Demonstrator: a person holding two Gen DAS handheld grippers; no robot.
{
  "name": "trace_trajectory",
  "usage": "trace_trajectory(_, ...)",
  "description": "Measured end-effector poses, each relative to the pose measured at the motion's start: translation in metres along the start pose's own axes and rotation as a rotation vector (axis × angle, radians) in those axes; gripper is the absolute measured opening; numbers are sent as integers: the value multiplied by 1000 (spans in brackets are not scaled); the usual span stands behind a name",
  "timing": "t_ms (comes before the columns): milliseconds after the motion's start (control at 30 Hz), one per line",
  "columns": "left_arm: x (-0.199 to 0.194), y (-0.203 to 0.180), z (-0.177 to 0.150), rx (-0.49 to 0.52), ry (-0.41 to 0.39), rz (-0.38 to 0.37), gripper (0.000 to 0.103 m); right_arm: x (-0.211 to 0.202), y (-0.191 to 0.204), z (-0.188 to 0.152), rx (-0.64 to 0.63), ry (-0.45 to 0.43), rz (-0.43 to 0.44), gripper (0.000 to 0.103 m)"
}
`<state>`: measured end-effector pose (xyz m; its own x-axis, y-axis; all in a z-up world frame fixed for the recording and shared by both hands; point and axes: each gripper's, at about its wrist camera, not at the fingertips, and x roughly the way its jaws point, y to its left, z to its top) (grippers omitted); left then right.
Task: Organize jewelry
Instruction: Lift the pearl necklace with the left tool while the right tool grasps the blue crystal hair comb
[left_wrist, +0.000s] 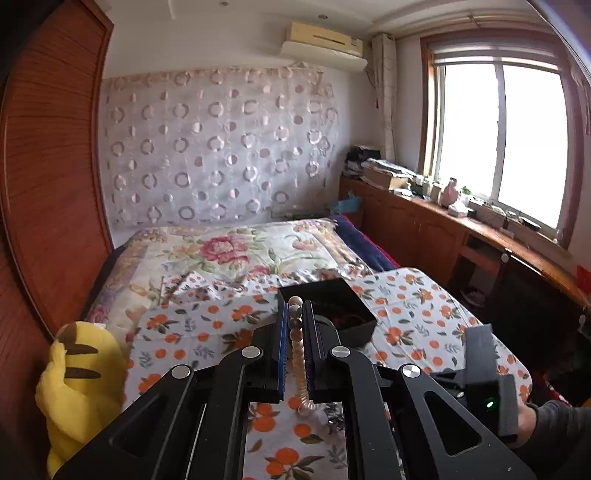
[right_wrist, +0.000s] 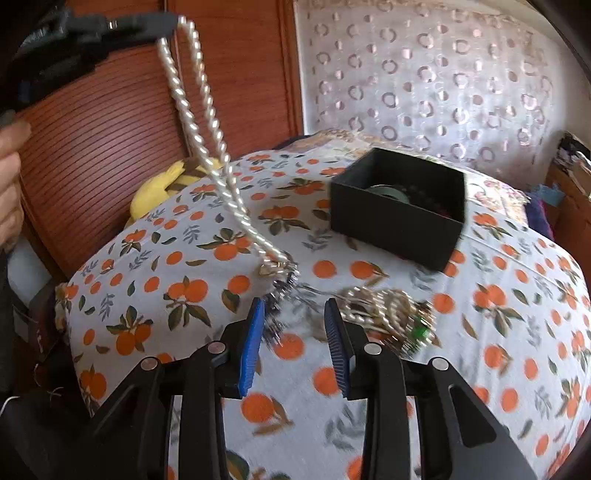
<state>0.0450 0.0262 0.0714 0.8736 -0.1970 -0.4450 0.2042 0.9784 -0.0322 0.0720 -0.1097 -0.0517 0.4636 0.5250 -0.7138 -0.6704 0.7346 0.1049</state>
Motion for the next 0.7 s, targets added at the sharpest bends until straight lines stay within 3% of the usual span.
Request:
trace_trajectory(200,-1,13,5,-7,-14,36,7,25,12,9,-53,63,16,36)
trace_trajectory(533,-2,26,0,-31,-9,50,7,46,32,8,-211,129,-68,36)
trace_trajectory(567,-1,27,0,-31,-9,51,7,46,32,8,-216,132,-68,34)
trace_trajectory(600,-1,27,0,-30,-8,50,7,46,32,8,-219,133,-70,26)
trace_trajectory(700,0,27,0,-28,-6,50,7,44,29,9,-214,134,-64,24)
